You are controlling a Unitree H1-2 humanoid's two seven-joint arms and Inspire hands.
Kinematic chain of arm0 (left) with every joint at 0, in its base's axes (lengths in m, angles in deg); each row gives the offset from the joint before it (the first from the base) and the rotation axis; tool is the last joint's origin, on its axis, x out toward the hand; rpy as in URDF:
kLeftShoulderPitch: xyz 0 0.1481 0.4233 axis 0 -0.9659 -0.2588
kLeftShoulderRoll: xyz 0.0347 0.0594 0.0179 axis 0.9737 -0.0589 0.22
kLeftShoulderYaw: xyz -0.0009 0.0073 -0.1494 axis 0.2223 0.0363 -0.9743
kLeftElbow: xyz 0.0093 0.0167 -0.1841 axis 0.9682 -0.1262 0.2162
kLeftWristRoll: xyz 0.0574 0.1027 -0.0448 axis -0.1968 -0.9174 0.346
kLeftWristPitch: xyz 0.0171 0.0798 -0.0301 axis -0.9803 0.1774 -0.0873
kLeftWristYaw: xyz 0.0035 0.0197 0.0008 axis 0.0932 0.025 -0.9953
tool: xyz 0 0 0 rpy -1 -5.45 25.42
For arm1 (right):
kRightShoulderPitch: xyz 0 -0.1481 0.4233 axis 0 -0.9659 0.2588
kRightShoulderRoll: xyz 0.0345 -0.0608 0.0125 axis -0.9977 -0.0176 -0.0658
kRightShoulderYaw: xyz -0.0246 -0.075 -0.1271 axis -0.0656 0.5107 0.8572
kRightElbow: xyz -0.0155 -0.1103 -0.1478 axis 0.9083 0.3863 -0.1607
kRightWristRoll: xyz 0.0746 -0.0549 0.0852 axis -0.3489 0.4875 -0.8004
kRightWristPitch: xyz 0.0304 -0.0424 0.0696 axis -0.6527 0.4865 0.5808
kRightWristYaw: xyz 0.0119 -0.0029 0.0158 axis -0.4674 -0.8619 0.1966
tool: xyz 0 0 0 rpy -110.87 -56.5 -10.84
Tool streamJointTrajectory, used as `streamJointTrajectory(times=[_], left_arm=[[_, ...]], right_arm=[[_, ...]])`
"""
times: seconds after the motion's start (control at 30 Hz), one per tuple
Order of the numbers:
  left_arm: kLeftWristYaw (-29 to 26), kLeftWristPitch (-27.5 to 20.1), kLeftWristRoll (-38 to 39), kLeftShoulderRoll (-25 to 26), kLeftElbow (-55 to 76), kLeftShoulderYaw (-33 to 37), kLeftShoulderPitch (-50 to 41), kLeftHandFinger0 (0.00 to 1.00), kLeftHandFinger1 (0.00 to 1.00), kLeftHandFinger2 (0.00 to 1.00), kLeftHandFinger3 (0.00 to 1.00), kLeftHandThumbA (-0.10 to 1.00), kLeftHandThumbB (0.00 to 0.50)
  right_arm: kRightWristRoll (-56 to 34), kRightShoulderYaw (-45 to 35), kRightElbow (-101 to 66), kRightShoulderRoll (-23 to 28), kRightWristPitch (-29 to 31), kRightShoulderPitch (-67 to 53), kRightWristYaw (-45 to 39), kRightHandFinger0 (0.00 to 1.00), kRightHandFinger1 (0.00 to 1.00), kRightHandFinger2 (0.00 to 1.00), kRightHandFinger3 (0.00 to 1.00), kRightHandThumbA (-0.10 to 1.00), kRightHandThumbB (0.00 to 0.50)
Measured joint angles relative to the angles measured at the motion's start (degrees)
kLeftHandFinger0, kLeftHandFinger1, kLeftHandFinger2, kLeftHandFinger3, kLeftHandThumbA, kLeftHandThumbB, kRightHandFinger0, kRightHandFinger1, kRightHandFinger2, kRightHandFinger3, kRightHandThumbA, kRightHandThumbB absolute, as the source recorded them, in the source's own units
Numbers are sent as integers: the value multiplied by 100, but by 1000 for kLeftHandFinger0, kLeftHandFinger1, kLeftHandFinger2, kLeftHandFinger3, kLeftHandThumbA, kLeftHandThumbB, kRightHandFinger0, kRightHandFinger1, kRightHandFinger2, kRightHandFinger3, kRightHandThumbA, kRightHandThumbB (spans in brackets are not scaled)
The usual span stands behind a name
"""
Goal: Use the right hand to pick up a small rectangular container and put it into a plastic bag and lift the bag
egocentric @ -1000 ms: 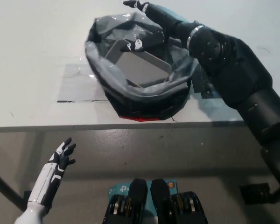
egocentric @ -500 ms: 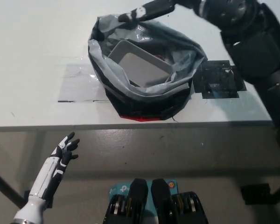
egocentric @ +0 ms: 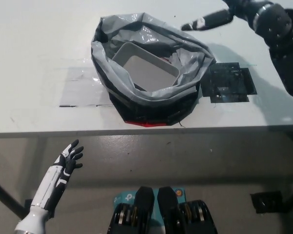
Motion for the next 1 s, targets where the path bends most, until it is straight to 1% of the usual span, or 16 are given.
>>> streamJointTrajectory(times=[0.07, 0.13, 0.2, 0.27, 0.33, 0.47, 0.5, 0.57, 0.63, 0.8, 0.87, 0.9, 1.0], left_arm=[[0, 1, -4, -1, 0, 0, 0, 878, 933, 953, 1000, 1000, 90], [-1, 1, -15, -2, 0, 0, 1, 877, 932, 953, 1000, 1000, 80], [-1, 1, -32, -4, 0, 0, 0, 878, 932, 952, 1000, 1000, 81], [-1, 1, -49, -5, 0, 0, 0, 881, 935, 953, 1000, 1000, 71], [-1, 0, -58, -9, 0, 1, -3, 883, 937, 954, 1000, 1000, 64], [0, -1, -65, -12, 0, 3, -17, 887, 939, 956, 1000, 1000, 58], [0, -1, -65, -12, 0, 3, -17, 887, 938, 957, 1000, 1000, 59], [0, -1, -65, -12, 0, 4, -17, 888, 940, 959, 1000, 1000, 68], [0, -10, -66, -11, 0, 6, -19, 881, 936, 955, 1000, 999, 64], [0, -20, -67, -12, 0, 7, -26, 891, 942, 961, 1000, 999, 57], [-1, -21, -71, -12, 0, 10, -33, 892, 942, 963, 1000, 1000, 55], [-1, -21, -78, -12, 0, 14, -38, 892, 943, 963, 1000, 1000, 55], [-1, -25, -87, -12, 0, 20, -48, 893, 940, 961, 1000, 1000, 54]], right_arm=[[54, 0, 335, 4, 24, -52, 114, 1000, 1000, 1000, 1000, 948, 369], [54, -14, 579, -5, 42, -61, 184, 1000, 1000, 1000, 1000, 950, 405], [45, -46, 789, -18, 72, -66, 234, 1000, 1000, 1000, 1000, 940, 447], [13, -126, 973, -45, 102, -74, 255, 1000, 1000, 1000, 1000, 925, 468], [-30, -215, 1114, -78, 120, -100, 264, 1000, 1000, 1000, 1000, 916, 462], [-100, -313, 1428, -214, 133, -136, 307, 1000, 1000, 1000, 1000, 936, 466], [-102, -314, 1477, -247, 135, -137, 313, 1000, 1000, 1000, 1000, 943, 452], [-106, -316, 1582, -318, 140, -136, 333, 1000, 1000, 1000, 1000, 963, 441], [-106, -315, 1657, -392, 143, -135, 352, 1000, 1000, 1000, 1000, 961, 439], [-121, -341, 1814, -530, 146, -134, 376, 1000, 1000, 1000, 1000, 900, 404], [-159, -392, 1881, -558, 152, -131, 376, 1000, 1000, 1000, 1000, 909, 406], [-196, -442, 1958, -578, 157, -128, 375, 1000, 1000, 1000, 1000, 927, 422], [-232, -491, 2050, -600, 162, -125, 376, 1000, 1000, 1000, 1000, 940, 433]])
